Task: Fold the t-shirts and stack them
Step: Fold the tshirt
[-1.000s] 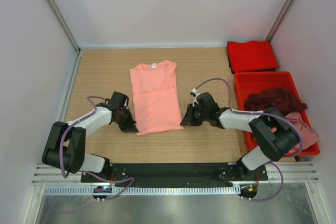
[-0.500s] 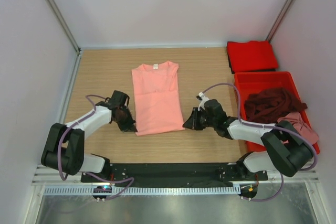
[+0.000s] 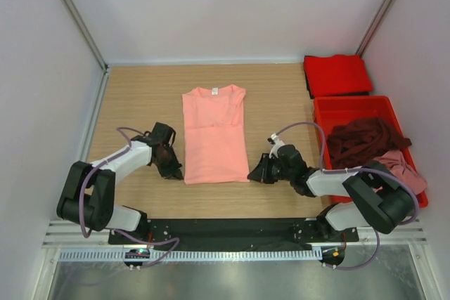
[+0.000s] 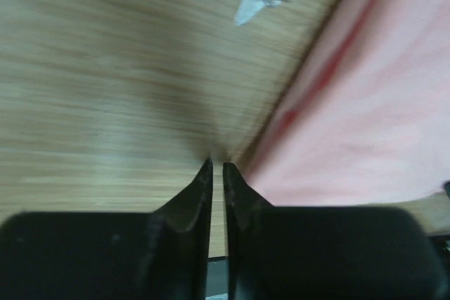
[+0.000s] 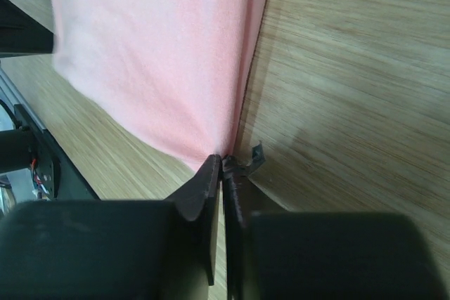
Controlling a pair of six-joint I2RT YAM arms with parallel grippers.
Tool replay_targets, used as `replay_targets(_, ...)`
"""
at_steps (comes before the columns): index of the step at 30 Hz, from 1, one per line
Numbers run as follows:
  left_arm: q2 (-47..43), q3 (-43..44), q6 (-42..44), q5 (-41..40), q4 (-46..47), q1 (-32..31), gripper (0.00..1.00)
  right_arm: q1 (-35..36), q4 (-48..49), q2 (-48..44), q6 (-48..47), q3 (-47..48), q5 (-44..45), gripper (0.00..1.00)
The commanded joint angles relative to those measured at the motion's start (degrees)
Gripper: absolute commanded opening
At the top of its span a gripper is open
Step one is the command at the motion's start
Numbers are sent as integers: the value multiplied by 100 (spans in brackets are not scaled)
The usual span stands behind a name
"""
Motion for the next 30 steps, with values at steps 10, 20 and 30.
replay_targets(10, -846, 1114, 28, -56, -432, -160, 30, 24, -2256, -1224, -287, 1058, 218, 30)
replay_targets(20, -363, 201, -324, 826, 659, -705, 26, 50, -1325, 481, -376, 1684, -1269, 15)
replay_targets(30, -143, -346, -386, 96, 370, -705, 25, 50, -1192, 642, -507, 980, -805, 16)
